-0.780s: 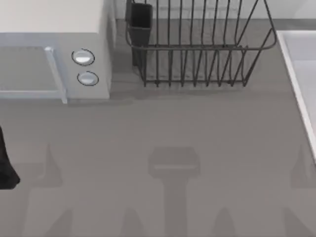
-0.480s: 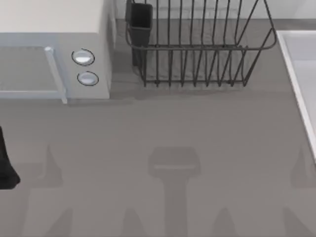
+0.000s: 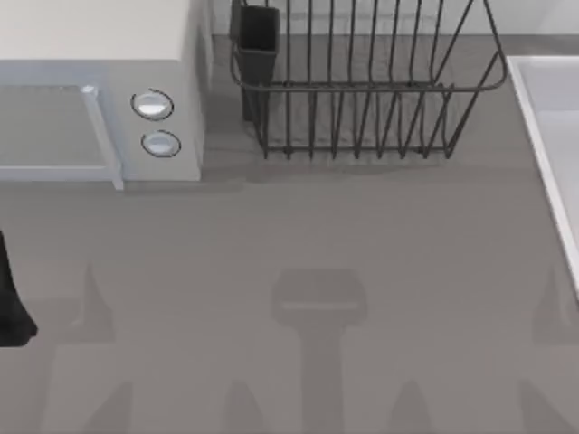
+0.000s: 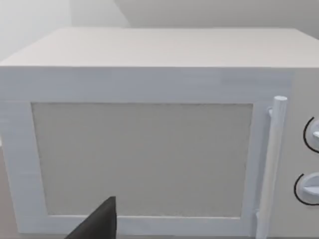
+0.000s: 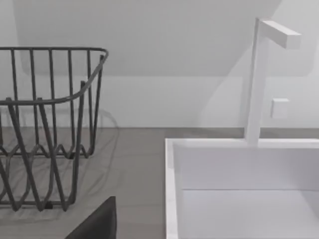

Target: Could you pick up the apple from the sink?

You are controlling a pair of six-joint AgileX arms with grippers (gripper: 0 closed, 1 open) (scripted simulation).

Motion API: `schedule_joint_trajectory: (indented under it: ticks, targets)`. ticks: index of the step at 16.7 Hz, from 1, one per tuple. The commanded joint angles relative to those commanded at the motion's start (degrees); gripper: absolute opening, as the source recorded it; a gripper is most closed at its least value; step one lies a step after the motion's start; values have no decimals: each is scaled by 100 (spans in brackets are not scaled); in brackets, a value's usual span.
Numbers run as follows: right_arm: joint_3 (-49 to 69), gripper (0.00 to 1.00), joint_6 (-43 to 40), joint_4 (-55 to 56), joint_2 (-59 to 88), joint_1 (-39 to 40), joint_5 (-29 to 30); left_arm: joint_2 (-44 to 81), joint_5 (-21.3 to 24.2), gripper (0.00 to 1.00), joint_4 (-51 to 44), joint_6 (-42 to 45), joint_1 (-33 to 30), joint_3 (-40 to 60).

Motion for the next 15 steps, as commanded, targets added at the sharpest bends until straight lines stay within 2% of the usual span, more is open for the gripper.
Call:
schedule_joint_trajectory:
  ticks: [11,15]
  targets:
    - [0,100,0,0,0,0,0,0,0,100,0,0,0,0]
    - [538,100,-74,-349,594,-80,1,0,0,100,0,0,0,0]
